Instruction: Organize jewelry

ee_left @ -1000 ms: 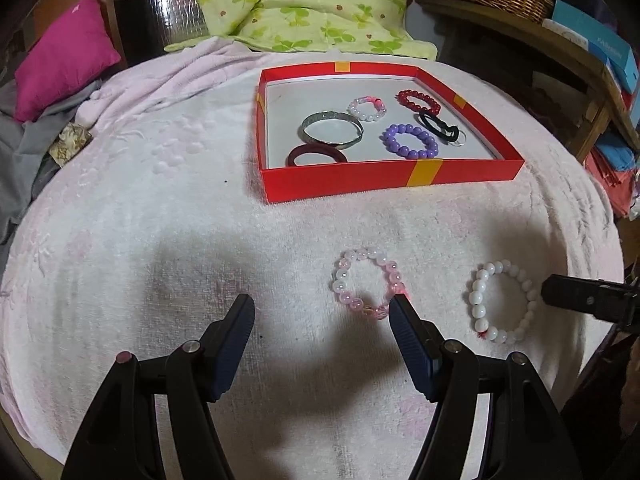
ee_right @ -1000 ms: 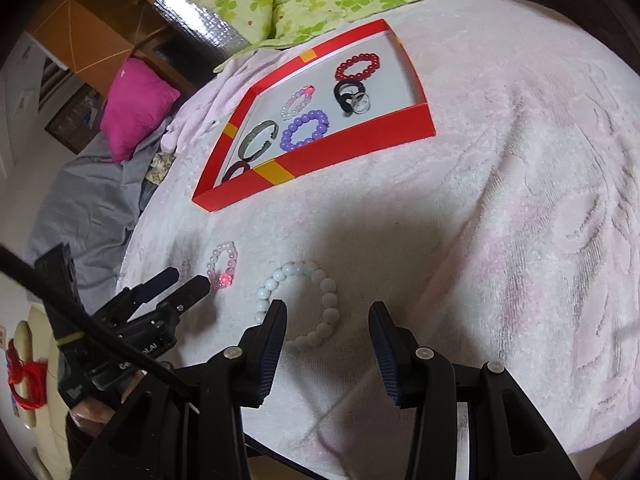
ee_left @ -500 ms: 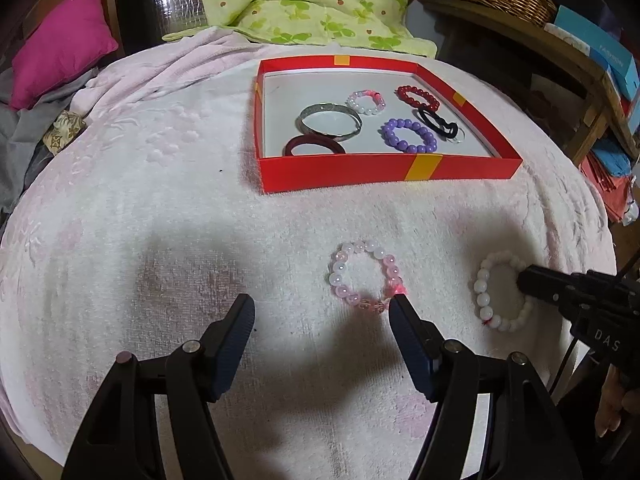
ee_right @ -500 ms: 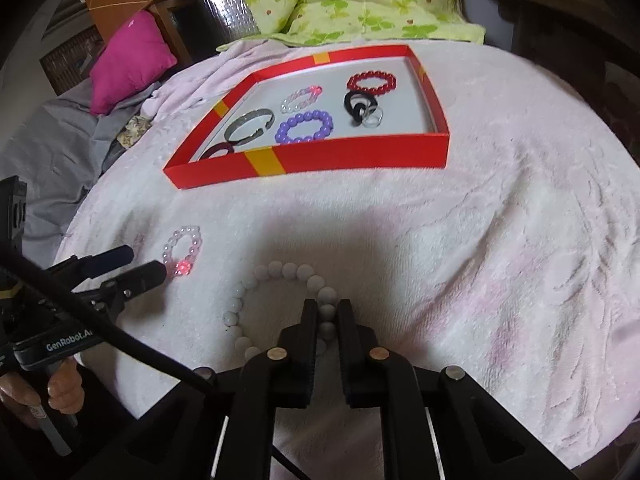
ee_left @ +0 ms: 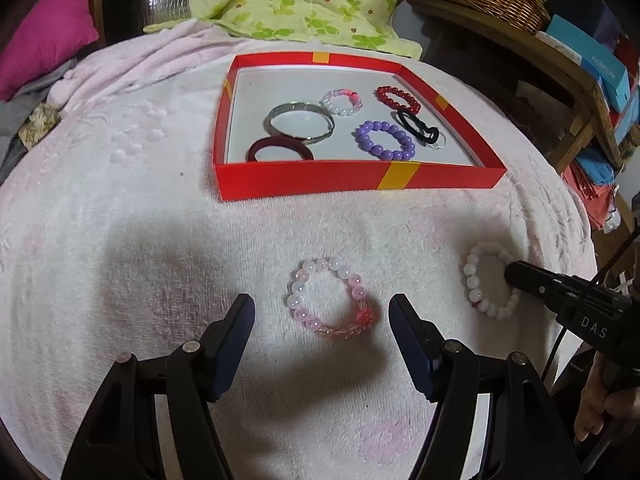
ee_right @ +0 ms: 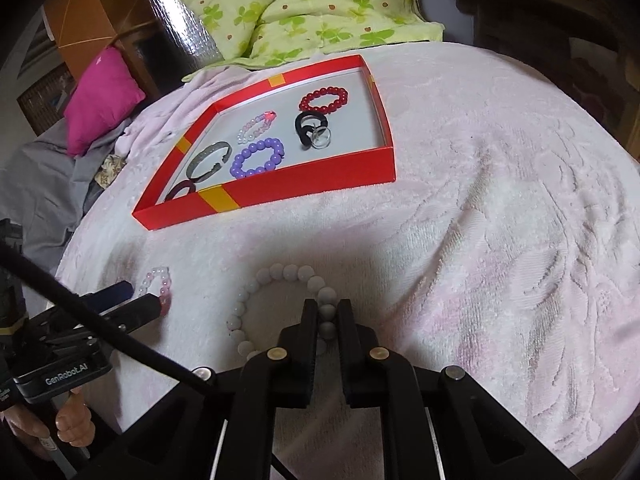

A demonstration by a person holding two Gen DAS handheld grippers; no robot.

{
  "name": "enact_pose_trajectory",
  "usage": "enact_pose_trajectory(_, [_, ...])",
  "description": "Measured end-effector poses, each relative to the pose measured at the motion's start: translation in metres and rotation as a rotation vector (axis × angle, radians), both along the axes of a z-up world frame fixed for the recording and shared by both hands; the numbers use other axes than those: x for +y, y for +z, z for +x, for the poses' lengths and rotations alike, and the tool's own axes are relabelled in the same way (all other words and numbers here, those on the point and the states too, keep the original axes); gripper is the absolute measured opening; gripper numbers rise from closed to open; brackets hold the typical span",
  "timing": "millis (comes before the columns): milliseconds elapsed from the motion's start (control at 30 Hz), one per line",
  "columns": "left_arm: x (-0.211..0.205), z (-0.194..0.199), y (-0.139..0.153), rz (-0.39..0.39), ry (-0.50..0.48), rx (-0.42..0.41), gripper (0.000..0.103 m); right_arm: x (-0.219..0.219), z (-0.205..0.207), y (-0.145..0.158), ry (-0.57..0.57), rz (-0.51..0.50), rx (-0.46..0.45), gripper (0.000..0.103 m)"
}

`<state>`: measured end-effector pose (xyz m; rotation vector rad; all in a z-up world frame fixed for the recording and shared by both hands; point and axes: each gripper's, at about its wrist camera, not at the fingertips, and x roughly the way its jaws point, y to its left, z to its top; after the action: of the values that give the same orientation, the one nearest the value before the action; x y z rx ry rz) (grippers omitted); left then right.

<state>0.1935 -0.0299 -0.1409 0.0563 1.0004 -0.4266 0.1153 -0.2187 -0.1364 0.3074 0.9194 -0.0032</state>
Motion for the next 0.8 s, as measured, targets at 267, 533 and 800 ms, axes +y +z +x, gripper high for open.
enact_pose_trajectory(267, [0.008, 0.002, 0.000, -0.064, 0.026, 0.012, 0.070, -0.005, 0.000, -0.003, -0.011, 0.048, 0.007, 0.011])
enact_pose_trajectory(533, [0.000, -0.005, 0.000, -0.036, -0.028, -0.013, 0.053, -0.014, 0.000, -0.006, -0.015, 0.120, 0.017, 0.013])
enact_pose_trajectory(800, [-0.001, -0.008, -0.001, -0.025, -0.049, -0.018, 0.035, -0.010, 0.001, -0.005, -0.005, 0.109, 0.015, 0.016])
